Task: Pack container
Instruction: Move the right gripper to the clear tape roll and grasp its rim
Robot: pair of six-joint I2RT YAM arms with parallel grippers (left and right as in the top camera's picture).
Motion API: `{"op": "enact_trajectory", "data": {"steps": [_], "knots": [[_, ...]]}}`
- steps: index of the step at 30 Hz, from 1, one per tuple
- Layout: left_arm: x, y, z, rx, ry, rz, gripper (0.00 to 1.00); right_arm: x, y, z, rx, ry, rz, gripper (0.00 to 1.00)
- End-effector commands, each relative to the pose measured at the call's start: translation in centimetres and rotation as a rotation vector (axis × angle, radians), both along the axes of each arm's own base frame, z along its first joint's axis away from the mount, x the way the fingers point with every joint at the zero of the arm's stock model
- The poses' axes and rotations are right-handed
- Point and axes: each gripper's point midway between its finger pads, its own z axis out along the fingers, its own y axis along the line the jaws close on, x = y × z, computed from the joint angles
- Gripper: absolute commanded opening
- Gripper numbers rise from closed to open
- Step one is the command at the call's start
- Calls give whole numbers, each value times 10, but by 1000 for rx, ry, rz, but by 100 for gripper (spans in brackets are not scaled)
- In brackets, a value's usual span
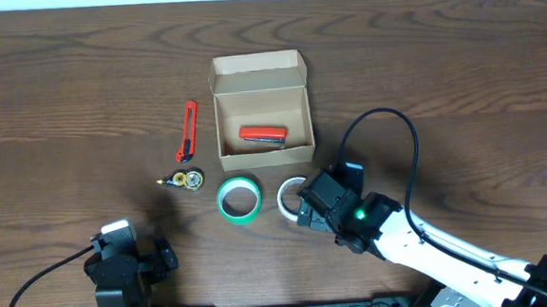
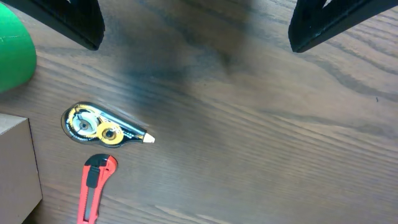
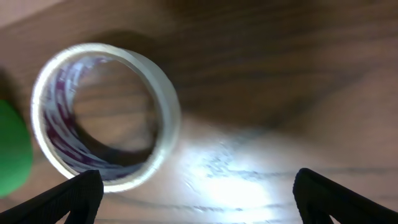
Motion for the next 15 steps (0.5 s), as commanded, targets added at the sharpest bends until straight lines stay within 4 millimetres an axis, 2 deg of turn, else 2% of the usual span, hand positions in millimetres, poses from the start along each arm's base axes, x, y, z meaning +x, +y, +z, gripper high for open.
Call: {"op": "enact_trajectory", "data": {"steps": [1,5,9,12,15], "knots": [[-3,3,-5,15,21,9,95,2,-4,-12,-27,1,-55,99],[-3,3,-5,15,21,10,95,2,-7,-24,-44,26,-98,97],[-3,3,-5,15,21,9,95,-1,-7,-34,-55,60,-104,88],[-3,3,-5,15,21,10,95,-3,-6,-39,-57,76,-101,68],[-3,3,-5,15,21,9,95,-4,-6,-39,-56,79,-100,43]]}}
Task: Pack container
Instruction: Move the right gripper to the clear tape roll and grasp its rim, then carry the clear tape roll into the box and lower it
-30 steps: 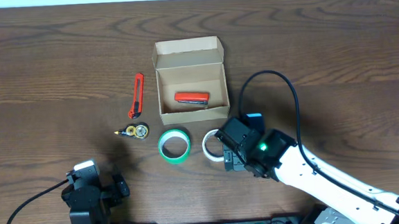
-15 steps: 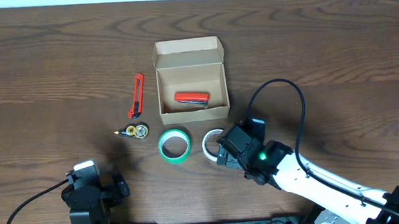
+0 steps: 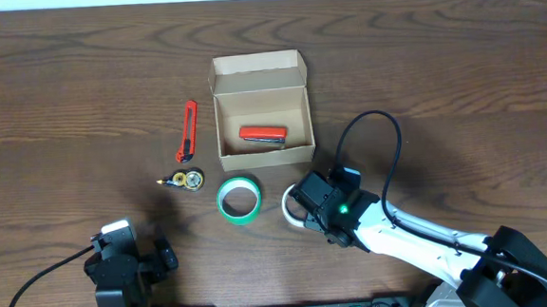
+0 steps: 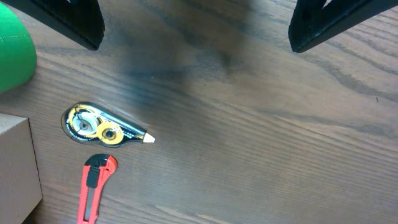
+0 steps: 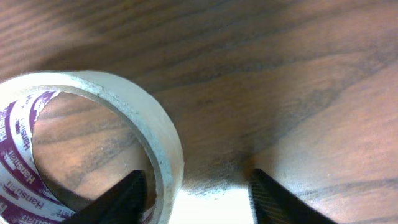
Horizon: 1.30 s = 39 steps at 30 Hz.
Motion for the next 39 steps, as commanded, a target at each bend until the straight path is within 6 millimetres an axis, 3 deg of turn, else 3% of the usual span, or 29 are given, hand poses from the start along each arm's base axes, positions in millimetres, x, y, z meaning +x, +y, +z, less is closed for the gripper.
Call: {"op": "enact_trajectory", "data": {"steps": [1,4,6,10,14,18,22,28,30,35,39], "knots": [[-3,3,-5,16,21,10,95,-2,-4,-4,-11,9,-17,35],[-3,3,-5,16,21,10,95,-3,-4,-4,-13,15,-15,11],[-3,3,-5,16,21,10,95,-4,-5,-5,-17,22,-11,1],[-3,3,-5,16,21,10,95,-10,-7,-3,-25,47,15,1],[-3,3,-5,16,21,10,95,-14,-10,12,-40,59,37,1],[-3,3,-5,16,21,10,95,-14,-10,40,-30,35,81,1],[-3,3,-5,16,21,10,95,-2,-9,86,-34,-64,160,1],[-3,3,-5,16,21,10,95,47,3,167,-127,-292,479,1],[-3,3,-5,16,21,10,95,67,4,183,-166,-340,553,1],[-3,3,-5,16,21,10,95,132,-3,200,-272,-430,645,1],[-3,3,-5,16,21,10,95,176,11,197,-323,-476,799,1]]}}
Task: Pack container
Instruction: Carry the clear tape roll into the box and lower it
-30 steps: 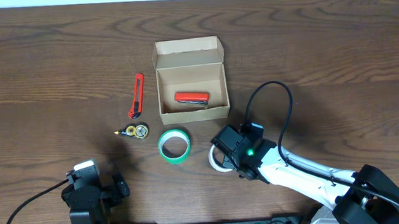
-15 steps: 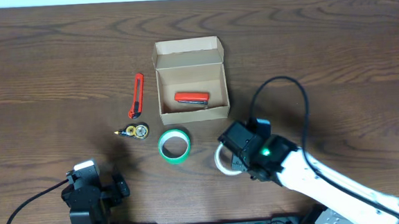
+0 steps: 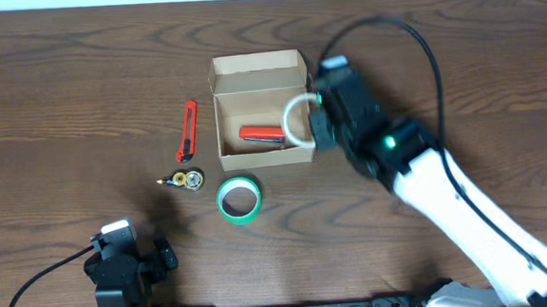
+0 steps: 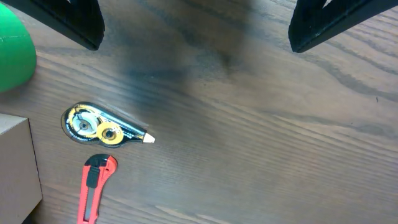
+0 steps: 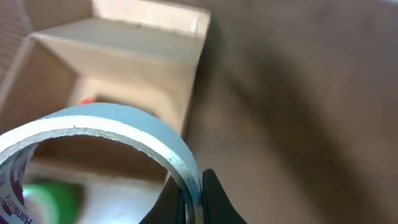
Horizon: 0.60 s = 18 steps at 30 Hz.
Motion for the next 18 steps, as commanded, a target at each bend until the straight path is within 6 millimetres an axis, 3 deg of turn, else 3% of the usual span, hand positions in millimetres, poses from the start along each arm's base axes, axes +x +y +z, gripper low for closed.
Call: {"op": "enact_trajectory", "data": {"steps": [1,5,8,14,18], "knots": [[-3,3,-5,15,21,10,95,29,10,-8,-169,-35,218,1],[-3,3,-5,15,21,10,95,56,30,-23,-259,-73,331,1],[-3,3,-5,15,21,10,95,66,45,-38,-285,-73,383,1],[-3,3,-5,15,21,10,95,63,66,-63,-291,-43,485,1],[-3,3,-5,15,21,10,95,61,68,-73,-293,-20,504,1]]}}
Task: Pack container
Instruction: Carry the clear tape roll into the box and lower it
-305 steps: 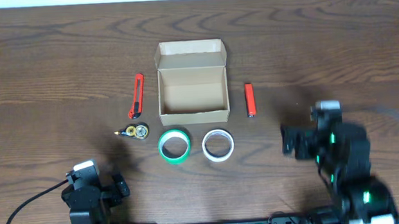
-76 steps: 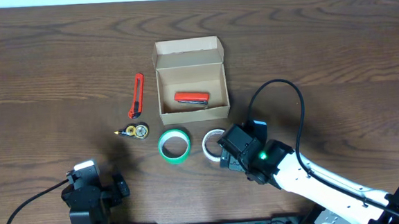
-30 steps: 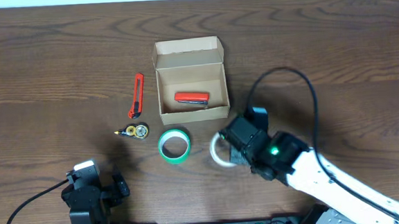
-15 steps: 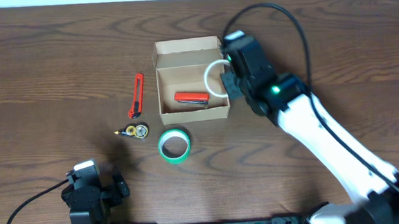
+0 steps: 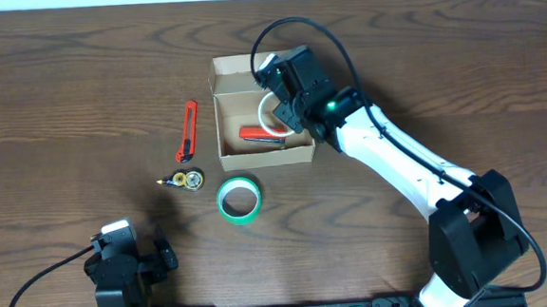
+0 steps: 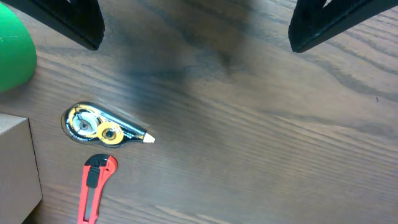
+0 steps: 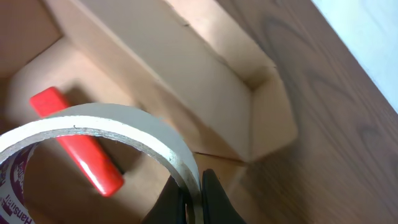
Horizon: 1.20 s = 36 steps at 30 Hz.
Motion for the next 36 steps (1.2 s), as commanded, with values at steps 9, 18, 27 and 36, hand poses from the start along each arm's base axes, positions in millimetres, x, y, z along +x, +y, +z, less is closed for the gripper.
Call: {"op": "enact_trajectory", "data": {"steps": [9,18,27,36], "knots": [[-3,3,-5,15,21,10,95,-2,19,-29,0,71,87,1],[-3,3,-5,15,21,10,95,-7,23,-54,-7,130,105,4],[-3,3,-5,15,21,10,95,-6,24,-54,-5,126,105,40],[-3,3,-5,15,21,10,95,1,32,-15,70,37,90,69]]}}
